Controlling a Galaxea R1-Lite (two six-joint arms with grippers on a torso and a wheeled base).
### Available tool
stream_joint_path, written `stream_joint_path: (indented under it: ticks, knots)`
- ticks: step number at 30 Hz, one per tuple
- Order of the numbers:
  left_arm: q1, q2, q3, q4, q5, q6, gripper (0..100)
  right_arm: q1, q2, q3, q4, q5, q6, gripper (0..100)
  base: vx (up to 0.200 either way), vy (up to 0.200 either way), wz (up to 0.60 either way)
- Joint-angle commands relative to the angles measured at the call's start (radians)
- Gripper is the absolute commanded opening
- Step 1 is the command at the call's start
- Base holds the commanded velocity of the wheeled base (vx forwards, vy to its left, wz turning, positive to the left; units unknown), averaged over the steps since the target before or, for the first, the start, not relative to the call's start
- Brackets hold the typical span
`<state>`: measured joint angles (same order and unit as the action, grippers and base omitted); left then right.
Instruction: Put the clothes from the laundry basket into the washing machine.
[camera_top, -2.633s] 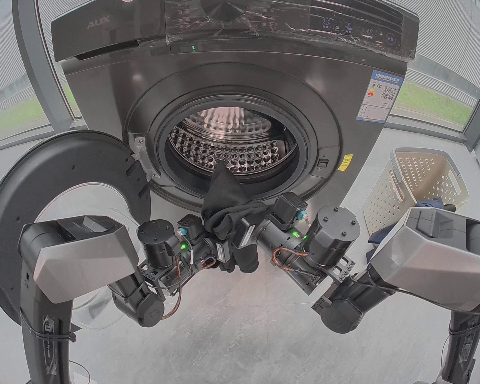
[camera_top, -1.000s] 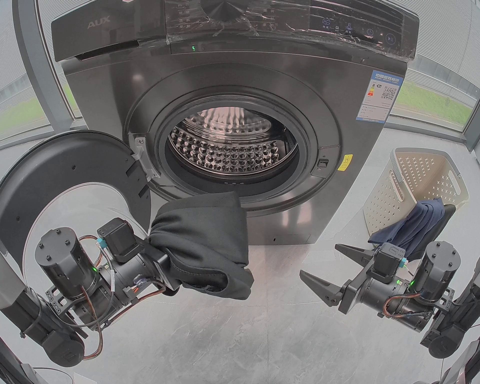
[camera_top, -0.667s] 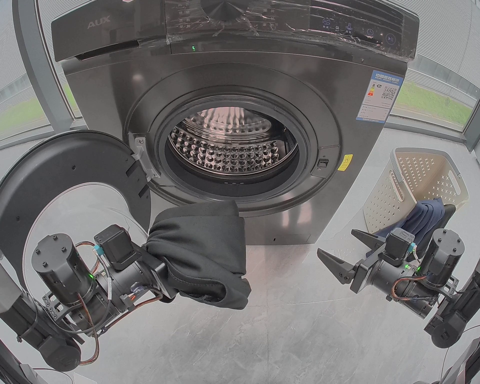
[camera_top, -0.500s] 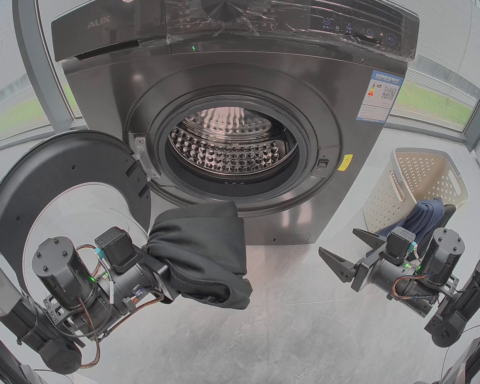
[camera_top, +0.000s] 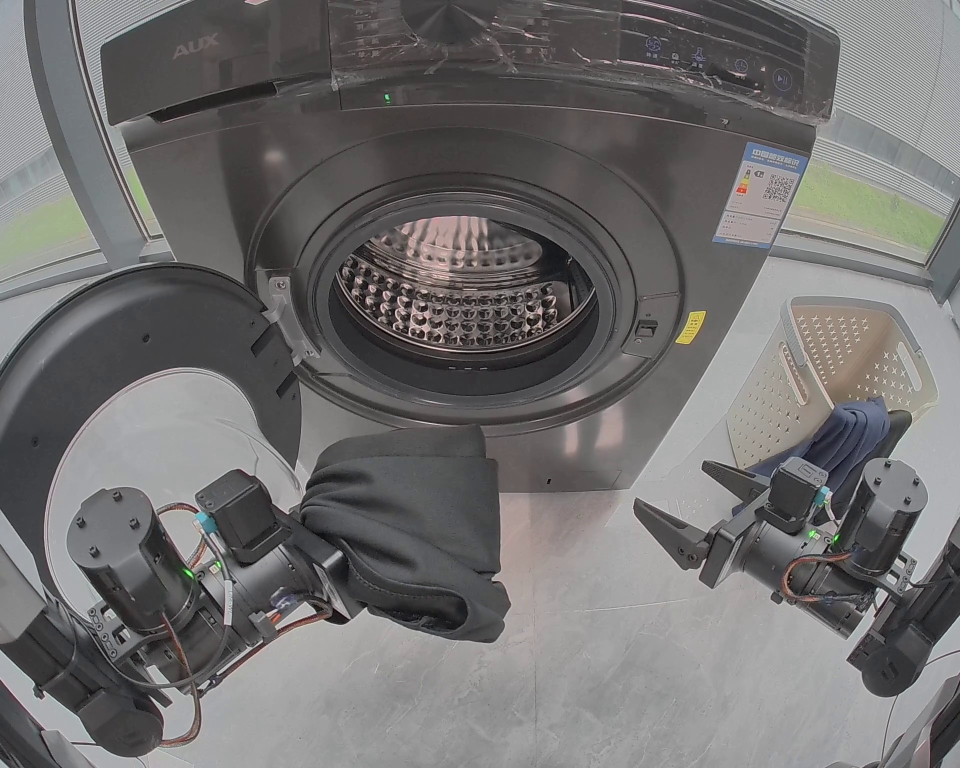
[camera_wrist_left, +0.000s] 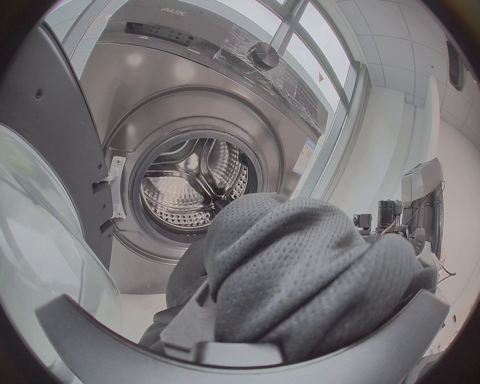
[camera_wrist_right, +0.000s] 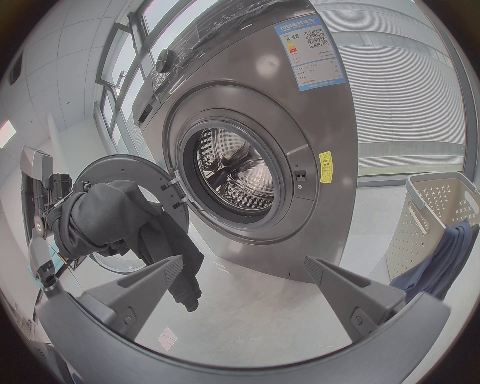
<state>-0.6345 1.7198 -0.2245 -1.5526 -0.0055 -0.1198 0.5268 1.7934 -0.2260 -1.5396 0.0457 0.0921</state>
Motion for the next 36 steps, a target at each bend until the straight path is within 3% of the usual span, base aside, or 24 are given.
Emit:
stream_joint_path:
  ticks: [1,9,15,21,36]
  knots:
    - [-0.002,0.003,-0.001,-0.003,0.001,0.000,0,0.002,0.004,-0.001,-0.001,0.000,0.000,100,0.000,0.000,0.00]
    - [-0.027,0.003,0.016,-0.001,-0.002,0.002,0,0.007,0.004,-0.004,-0.001,0.000,0.001,100,0.000,0.000,0.00]
    - [-0.031,0.011,0.016,-0.001,-0.001,0.009,0,0.010,0.003,-0.006,-0.002,0.000,0.006,100,0.200,0.000,0.00]
    - [-0.045,0.012,0.016,-0.003,-0.001,0.014,0,0.013,0.004,-0.006,-0.001,0.000,0.008,100,0.000,0.000,0.00]
    - [-0.051,0.020,0.019,-0.003,0.001,0.015,0,0.028,0.003,-0.003,-0.002,0.000,0.008,100,0.200,0.000,0.00]
